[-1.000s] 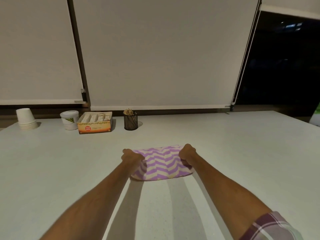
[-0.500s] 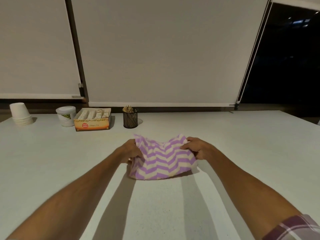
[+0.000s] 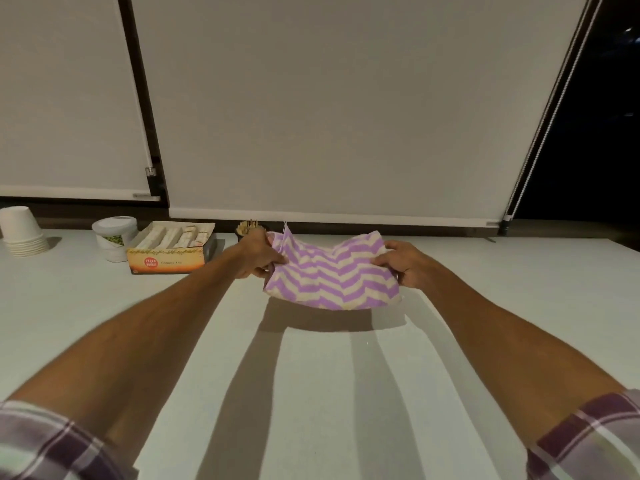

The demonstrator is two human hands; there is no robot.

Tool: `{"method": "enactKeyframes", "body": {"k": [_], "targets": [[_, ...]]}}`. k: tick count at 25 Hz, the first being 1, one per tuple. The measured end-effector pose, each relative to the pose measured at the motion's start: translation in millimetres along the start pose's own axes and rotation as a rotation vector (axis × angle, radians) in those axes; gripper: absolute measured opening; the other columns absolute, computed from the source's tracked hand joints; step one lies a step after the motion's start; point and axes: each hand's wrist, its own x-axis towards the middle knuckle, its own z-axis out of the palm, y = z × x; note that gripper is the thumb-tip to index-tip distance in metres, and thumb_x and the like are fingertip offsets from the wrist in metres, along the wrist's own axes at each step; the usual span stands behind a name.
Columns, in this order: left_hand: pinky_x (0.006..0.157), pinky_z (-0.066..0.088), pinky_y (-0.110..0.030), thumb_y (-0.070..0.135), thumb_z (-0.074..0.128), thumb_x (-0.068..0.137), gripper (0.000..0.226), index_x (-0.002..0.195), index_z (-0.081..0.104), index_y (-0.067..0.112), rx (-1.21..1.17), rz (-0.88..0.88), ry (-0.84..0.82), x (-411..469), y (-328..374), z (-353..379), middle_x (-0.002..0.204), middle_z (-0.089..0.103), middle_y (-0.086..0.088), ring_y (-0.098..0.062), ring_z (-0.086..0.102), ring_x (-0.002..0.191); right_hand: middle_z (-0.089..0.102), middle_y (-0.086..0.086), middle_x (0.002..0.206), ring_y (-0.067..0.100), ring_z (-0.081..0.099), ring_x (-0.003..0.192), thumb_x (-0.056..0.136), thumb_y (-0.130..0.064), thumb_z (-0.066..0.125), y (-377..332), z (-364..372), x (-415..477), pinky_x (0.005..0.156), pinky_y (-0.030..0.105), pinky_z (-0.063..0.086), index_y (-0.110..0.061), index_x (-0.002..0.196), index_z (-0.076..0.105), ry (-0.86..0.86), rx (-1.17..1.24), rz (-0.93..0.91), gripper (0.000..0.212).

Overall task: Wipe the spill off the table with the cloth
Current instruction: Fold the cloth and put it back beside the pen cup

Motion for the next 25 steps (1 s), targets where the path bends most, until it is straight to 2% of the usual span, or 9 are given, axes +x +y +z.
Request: {"method": "enactKeyframes", "body": {"k": [2, 5, 9, 12, 14, 16, 19, 22, 25], "targets": [[0.061, 0.057, -0.034, 0.007, 0.069, 0.086, 0.037, 0.114, 0.045, 0.009, -0.021, -0.039, 0.028, 23.0, -6.2, 6.7, 0.107, 0.061, -0.012, -0.024, 0.065, 0.089, 0.064, 0.016, 0.115, 0.031, 0.065, 0.100, 0.086, -0.010, 0.070, 1.0, -0.1, 25.7, 0.091, 0.046, 0.055, -0.012, 0.115, 0.056, -0.003, -0.033, -0.001, 0.033], [0.073, 0.058, -0.038, 0.004, 0.067, 0.086, 0.035, 0.109, 0.042, 0.013, -0.020, -0.070, 0.071, 59.2, -22.7, 22.6, 0.110, 0.057, -0.011, -0.026, 0.063, 0.097, 0.062, 0.014, 0.114, 0.030, 0.064, 0.099, 0.086, -0.010, 0.069, 12.7, 1.9, 63.4, 0.087, 0.045, 0.056, -0.015, 0.116, 0.054, -0.004, -0.053, 0.016, 0.034], [0.055, 0.052, -0.025, 0.002, 0.063, 0.089, 0.028, 0.103, 0.042, 0.014, -0.046, -0.045, 0.101, 98.1, -37.4, 43.7, 0.119, 0.057, -0.014, -0.019, 0.062, 0.088, 0.061, 0.016, 0.117, 0.031, 0.063, 0.100, 0.088, -0.009, 0.067, 31.3, 4.3, 107.2, 0.085, 0.044, 0.056, -0.015, 0.117, 0.053, 0.002, -0.033, 0.015, 0.033], [0.068, 0.057, -0.033, 0.003, 0.063, 0.089, 0.027, 0.106, 0.044, 0.012, -0.110, -0.026, 0.207, 122.8, -36.5, 50.8, 0.123, 0.057, -0.017, -0.026, 0.061, 0.100, 0.061, 0.017, 0.120, 0.031, 0.064, 0.100, 0.090, -0.013, 0.066, 37.8, 6.1, 135.8, 0.088, 0.045, 0.056, -0.013, 0.116, 0.053, 0.068, -0.003, -0.052, 0.030], [0.080, 0.054, -0.036, 0.008, 0.062, 0.091, 0.033, 0.120, 0.044, 0.008, 0.024, 0.034, 0.339, 132.2, -37.6, 59.0, 0.126, 0.056, -0.020, -0.031, 0.060, 0.108, 0.059, 0.017, 0.125, 0.032, 0.062, 0.107, 0.092, -0.022, 0.064, 41.3, 8.1, 152.5, 0.094, 0.046, 0.053, -0.013, 0.124, 0.051, 0.201, -0.220, -0.124, 0.036], [0.080, 0.050, -0.032, 0.018, 0.058, 0.095, 0.038, 0.128, 0.044, 0.007, 0.270, 0.164, 0.359, 131.4, -42.1, 73.7, 0.125, 0.057, -0.017, -0.029, 0.061, 0.107, 0.054, 0.014, 0.132, 0.033, 0.056, 0.117, 0.093, -0.036, 0.060, 45.8, 14.7, 159.0, 0.099, 0.048, 0.048, -0.016, 0.132, 0.047, 0.282, -0.560, -0.217, 0.046], [0.091, 0.052, -0.044, 0.037, 0.048, 0.098, 0.040, 0.130, 0.048, 0.013, 0.524, 0.266, 0.175, 125.1, -60.2, 98.4, 0.130, 0.058, -0.011, -0.025, 0.061, 0.111, 0.049, 0.008, 0.143, 0.030, 0.047, 0.130, 0.093, -0.056, 0.045, 70.0, 36.8, 159.0, 0.107, 0.047, 0.038, -0.020, 0.139, 0.042, 0.126, -0.857, -0.390, 0.058], [0.116, 0.026, -0.049, 0.047, 0.027, 0.101, 0.060, 0.149, 0.027, 0.012, 0.821, 0.224, 0.042, 125.9, -79.4, 105.2, 0.159, 0.028, -0.011, -0.029, 0.028, 0.144, 0.022, 0.004, 0.160, 0.030, 0.023, 0.145, 0.093, -0.065, 0.027, 98.7, 48.1, 163.1, 0.115, 0.054, 0.018, -0.027, 0.149, 0.022, 0.008, -1.167, -0.422, 0.068], [0.122, 0.008, -0.051, 0.053, 0.018, 0.100, 0.068, 0.156, 0.007, 0.015, 0.869, 0.176, -0.010, 118.4, -79.3, 100.6, 0.165, 0.003, -0.007, -0.027, 0.003, 0.152, 0.014, 0.001, 0.162, 0.032, 0.011, 0.149, 0.092, -0.068, 0.018, 95.9, 46.4, 160.9, 0.116, 0.059, 0.005, -0.033, 0.150, 0.015, 0.014, -1.229, -0.388, 0.068]]}}
